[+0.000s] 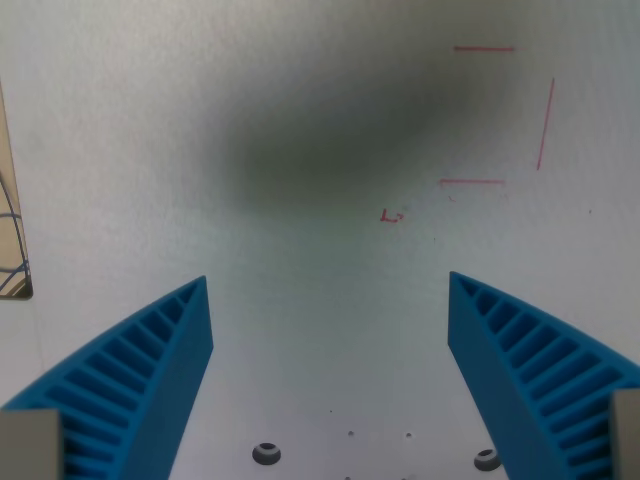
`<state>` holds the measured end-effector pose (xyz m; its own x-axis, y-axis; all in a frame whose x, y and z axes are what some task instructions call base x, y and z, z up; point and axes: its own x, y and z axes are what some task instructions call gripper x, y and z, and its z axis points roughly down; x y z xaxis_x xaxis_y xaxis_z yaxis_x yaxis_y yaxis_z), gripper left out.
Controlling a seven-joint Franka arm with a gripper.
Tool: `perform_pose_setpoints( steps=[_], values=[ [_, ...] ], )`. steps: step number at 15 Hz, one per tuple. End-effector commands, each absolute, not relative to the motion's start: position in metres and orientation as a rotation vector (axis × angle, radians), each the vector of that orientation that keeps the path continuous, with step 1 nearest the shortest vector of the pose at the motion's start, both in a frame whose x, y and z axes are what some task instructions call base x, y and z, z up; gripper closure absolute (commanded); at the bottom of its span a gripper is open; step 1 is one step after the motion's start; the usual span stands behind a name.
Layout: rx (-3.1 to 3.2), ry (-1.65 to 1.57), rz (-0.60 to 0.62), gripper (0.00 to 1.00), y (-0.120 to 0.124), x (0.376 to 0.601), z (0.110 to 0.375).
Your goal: Move in base negative x
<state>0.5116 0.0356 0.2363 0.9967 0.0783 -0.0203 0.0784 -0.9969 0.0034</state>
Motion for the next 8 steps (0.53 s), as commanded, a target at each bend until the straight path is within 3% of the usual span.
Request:
perform_pose_setpoints(
  steps=[1,8],
  values=[
    [3.135,0.123,-0.026,0.0,0.036,0.507,0.238],
    [3.135,0.123,-0.026,0.0,0.039,0.471,0.236]
  ],
)
